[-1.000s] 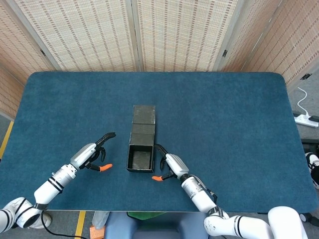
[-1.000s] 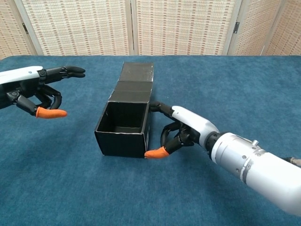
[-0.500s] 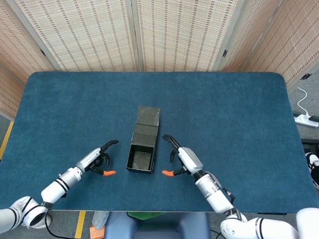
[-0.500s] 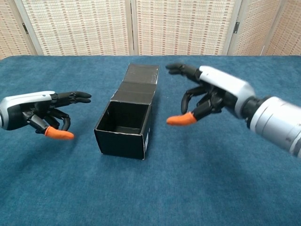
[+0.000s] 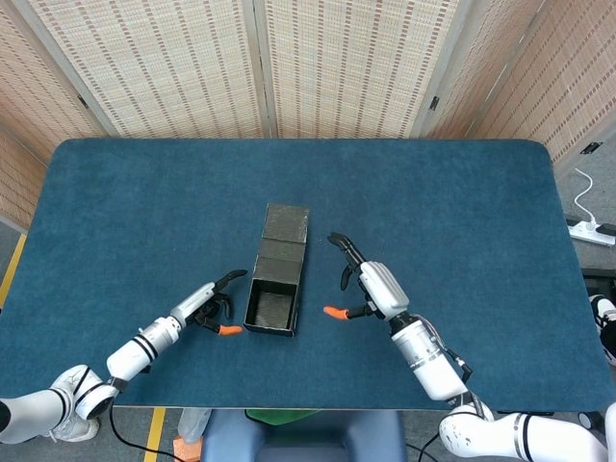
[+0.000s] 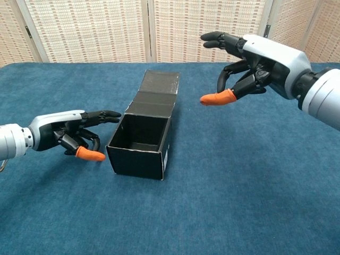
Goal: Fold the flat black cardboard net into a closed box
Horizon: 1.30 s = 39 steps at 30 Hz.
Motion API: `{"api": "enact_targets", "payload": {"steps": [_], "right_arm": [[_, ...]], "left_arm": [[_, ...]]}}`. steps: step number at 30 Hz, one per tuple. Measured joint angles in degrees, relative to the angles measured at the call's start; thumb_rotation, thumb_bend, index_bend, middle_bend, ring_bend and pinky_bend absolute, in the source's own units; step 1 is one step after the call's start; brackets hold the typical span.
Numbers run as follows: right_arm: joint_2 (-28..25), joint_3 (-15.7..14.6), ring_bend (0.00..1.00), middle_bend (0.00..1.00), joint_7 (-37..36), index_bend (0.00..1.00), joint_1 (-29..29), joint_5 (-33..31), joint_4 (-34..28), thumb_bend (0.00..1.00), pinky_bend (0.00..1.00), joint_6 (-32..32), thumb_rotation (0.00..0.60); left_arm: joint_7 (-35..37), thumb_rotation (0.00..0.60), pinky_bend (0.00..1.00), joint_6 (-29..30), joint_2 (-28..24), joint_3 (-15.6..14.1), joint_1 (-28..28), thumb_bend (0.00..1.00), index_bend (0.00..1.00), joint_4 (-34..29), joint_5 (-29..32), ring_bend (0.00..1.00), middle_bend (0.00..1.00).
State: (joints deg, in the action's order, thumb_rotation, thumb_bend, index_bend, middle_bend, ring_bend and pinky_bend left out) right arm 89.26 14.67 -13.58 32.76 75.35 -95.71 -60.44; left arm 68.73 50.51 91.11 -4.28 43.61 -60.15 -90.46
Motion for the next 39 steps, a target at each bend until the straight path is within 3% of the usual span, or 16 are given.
{"api": "enact_targets", "payload": {"steps": [24,27,31,33,39], "right_arm": [[1.81,-0.64,0.53,0.05,0.43,0.0,0.46,-1.96,2.17,0.0,1.0,-0.55,0.6],[1.82,-0.81,0.53,0.05,0.45,0.0,0.23,-2.62,2.17,0.0,1.0,-0.53,0.6],[1.47,-0.78,0.54,0.08,0.26,0.0,-0.04,-5.02,2.07,0.0,1.0,0.41,0.6],[1.17,-0.51,0.55,0.1,0.24,0.0,0.02,-7.44,2.21,0.0,1.0,1.7,0.6],[0.3,1.92,0.57,0.16,-0.02,0.0,2.37,-18.54,3.85,0.0,1.0,9.99,0.6]], "left_arm": [[8.57,0.6,0.9,0.76,5.61,-1.42,1.93,0.22,0.0,7.65,-2.9,0.59,0.01],[9.75,0.6,0.9,0.36,6.23,-1.38,2.14,0.22,0.06,8.14,-2.68,0.6,0.12],[11.59,0.6,0.9,0.11,7.41,-0.76,2.13,0.22,0.36,8.88,-1.76,0.61,0.42],[11.92,0.6,0.9,0.59,7.81,-0.09,1.86,0.22,0.47,9.08,-0.96,0.63,0.52],[10.11,0.6,0.91,4.35,6.17,1.14,0.42,0.22,0.52,6.45,-0.15,0.64,0.58]]}}
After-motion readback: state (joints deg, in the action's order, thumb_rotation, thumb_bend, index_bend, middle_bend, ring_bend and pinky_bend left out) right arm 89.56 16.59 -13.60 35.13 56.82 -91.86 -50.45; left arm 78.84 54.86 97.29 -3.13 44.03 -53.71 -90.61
